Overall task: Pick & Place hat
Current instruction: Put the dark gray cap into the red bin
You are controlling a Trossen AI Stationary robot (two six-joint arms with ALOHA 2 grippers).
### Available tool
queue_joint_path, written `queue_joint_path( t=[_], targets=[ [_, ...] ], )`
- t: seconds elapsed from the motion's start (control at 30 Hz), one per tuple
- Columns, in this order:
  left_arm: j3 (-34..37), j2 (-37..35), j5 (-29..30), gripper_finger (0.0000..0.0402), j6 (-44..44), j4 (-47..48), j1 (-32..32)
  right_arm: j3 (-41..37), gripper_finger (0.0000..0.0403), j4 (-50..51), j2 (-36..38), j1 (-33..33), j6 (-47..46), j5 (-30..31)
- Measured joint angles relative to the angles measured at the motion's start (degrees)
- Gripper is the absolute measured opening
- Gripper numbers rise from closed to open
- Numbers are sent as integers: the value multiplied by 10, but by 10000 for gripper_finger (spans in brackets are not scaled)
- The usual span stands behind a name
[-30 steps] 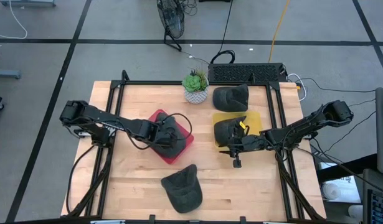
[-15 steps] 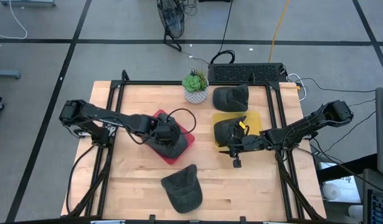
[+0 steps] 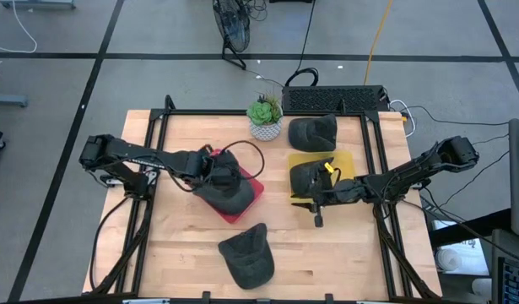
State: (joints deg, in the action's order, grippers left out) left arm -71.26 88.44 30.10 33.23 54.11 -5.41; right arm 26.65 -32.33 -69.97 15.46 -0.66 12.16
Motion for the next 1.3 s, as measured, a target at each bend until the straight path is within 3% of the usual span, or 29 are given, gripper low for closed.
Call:
queue_joint_path(
  t=[0.1,0.27,0.4,0.57,0.67,0.93,1.3],
  targets=[
    [0,0,14,108,-60,-64,23,0,91,1,0,0,3,0],
    [0,0,-40,108,-157,-156,73,0,91,3,0,0,1,1],
    [6,0,-56,108,-164,-135,135,0,91,9,0,0,-4,0],
    [56,1,-151,108,-162,-153,192,-14,91,4,0,0,-6,0],
    [91,1,-178,108,-160,-163,203,-28,91,2,0,0,-10,2],
    [145,1,-181,108,-130,-148,198,-33,91,-9,0,-1,-3,30],
    [130,-3,-168,108,-130,-153,193,-33,91,-22,0,-1,-1,30]
  ],
)
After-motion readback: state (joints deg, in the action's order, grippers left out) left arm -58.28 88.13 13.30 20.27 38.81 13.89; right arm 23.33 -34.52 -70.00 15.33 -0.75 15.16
